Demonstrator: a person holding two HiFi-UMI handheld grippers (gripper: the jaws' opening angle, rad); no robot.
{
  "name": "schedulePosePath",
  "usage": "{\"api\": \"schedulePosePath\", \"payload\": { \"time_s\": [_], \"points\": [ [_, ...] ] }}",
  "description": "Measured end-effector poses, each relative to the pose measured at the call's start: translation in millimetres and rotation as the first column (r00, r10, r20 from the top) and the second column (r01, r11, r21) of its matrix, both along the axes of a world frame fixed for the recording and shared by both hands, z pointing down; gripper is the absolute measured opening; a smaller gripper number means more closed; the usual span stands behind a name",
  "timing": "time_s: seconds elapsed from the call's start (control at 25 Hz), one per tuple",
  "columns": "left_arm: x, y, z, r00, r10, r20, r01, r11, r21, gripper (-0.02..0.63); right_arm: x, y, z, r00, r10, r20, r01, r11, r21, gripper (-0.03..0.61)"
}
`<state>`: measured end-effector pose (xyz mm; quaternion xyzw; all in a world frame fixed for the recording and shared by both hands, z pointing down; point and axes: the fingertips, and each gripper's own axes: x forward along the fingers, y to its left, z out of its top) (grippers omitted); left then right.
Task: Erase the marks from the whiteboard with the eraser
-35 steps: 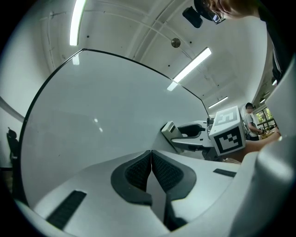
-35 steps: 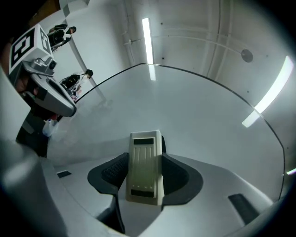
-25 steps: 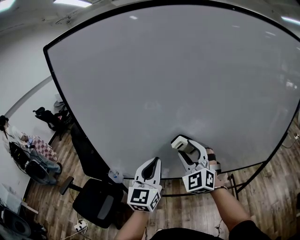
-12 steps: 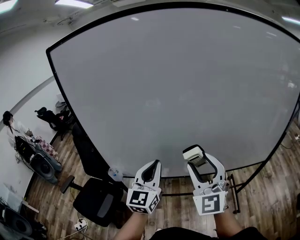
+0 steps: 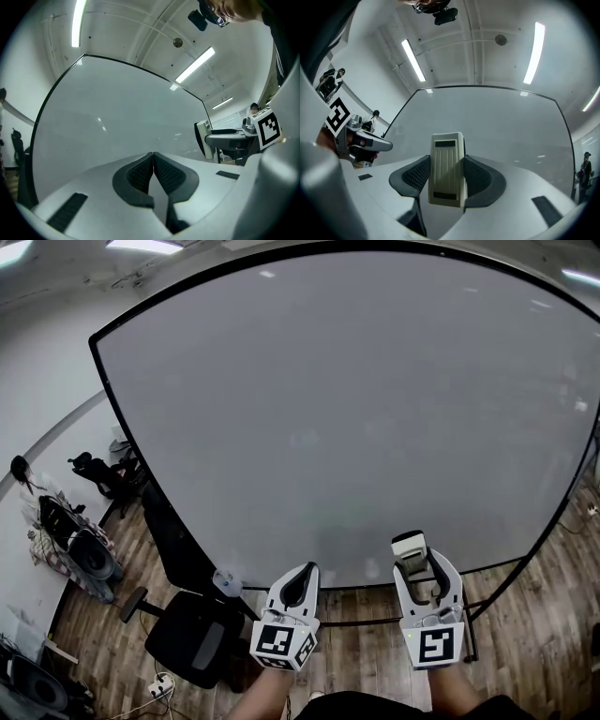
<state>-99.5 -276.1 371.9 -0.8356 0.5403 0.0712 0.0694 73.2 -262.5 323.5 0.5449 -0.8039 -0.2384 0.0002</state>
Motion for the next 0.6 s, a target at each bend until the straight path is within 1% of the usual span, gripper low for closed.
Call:
{"api": "schedulePosePath", "payload": {
  "time_s": [0.24,0.48,0.6],
  "points": [
    [4,3,2,1.0,0.004,0.003,-0.004,1.0,-0.014,0.02,1,-3,6,1.0,0.007,0.002,-0.007,0.999,-0.035,0.247],
    [-3,2,-15,1.0,0.004,0.02,-0.004,1.0,0.019,0.02,-5,-4,2,1.0,0.013,0.014,-0.012,0.999,-0.03,0.247],
    [-6,5,-15,1.0,0.0,0.029,0.0,1.0,0.02,0.02,-4,-1,6,1.0,0.013,0.021,-0.013,0.999,-0.035,0.247]
  ]
}}
